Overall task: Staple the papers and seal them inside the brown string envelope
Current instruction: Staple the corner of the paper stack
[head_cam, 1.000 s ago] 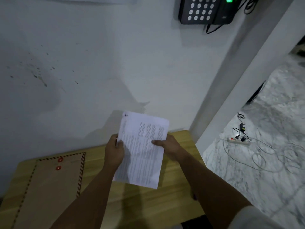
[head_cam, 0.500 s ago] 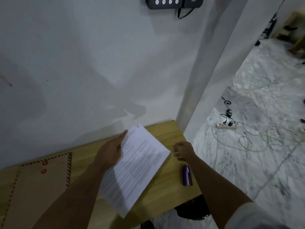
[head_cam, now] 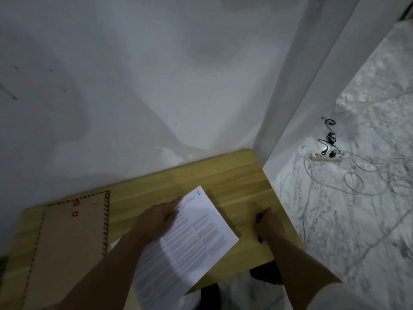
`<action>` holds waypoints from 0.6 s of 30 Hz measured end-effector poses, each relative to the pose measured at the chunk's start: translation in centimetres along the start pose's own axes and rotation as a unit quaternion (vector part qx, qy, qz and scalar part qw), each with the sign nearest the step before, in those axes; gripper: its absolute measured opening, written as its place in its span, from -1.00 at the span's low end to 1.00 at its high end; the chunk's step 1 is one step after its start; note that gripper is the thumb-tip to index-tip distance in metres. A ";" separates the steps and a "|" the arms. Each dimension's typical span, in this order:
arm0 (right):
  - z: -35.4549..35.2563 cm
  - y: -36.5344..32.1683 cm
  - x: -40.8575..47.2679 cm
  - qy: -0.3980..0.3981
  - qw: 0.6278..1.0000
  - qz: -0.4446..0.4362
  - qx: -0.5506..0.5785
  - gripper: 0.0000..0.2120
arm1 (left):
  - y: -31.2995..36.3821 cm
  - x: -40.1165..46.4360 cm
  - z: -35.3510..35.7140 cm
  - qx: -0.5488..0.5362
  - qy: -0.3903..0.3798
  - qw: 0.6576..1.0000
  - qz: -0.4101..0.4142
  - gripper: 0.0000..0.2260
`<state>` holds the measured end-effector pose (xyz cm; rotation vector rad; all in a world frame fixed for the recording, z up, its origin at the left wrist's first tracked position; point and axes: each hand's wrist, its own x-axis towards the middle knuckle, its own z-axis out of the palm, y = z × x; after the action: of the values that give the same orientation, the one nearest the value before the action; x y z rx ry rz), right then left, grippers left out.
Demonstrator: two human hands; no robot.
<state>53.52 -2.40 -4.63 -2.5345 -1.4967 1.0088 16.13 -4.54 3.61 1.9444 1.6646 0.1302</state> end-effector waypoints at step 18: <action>-10.7 -14.2 -6.1 -0.198 0.793 -0.021 0.575 -0.68 | -0.2 -3.3 -11.0 -0.034 0.092 0.992 0.079 -0.47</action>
<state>46.34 3.52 11.73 -1.4305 -0.5459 1.7654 10.54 -3.66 13.60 2.0629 1.5940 0.4326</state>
